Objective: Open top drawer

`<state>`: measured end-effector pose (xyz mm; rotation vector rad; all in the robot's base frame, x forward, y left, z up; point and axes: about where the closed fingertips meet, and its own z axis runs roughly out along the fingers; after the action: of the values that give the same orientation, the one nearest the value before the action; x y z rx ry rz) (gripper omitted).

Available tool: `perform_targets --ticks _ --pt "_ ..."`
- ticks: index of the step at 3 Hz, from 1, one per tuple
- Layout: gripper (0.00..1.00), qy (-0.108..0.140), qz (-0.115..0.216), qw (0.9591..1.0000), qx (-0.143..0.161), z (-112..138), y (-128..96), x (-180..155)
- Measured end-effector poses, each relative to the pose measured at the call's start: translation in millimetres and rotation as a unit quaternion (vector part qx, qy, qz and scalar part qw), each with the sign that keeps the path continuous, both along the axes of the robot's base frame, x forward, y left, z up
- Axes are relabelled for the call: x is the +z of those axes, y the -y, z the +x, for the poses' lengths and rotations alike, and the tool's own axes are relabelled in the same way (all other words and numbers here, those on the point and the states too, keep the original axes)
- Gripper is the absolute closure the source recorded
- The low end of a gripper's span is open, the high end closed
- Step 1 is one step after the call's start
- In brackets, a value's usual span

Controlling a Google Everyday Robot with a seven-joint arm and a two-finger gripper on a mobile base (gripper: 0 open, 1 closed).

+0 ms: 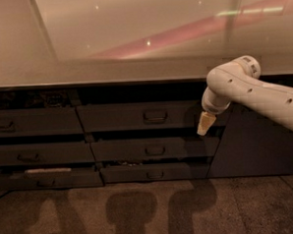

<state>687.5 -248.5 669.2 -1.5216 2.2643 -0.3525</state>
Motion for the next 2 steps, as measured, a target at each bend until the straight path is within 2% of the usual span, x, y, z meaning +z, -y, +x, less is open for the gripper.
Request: perform_targets --ticks 1,2 --pt "0.00 0.001 -0.057 0.9977 0.037 1.1 -39.2 -14.3" --pt "0.00 0.002 -0.083 0.9954 0.048 0.7 -34.5 -22.0"
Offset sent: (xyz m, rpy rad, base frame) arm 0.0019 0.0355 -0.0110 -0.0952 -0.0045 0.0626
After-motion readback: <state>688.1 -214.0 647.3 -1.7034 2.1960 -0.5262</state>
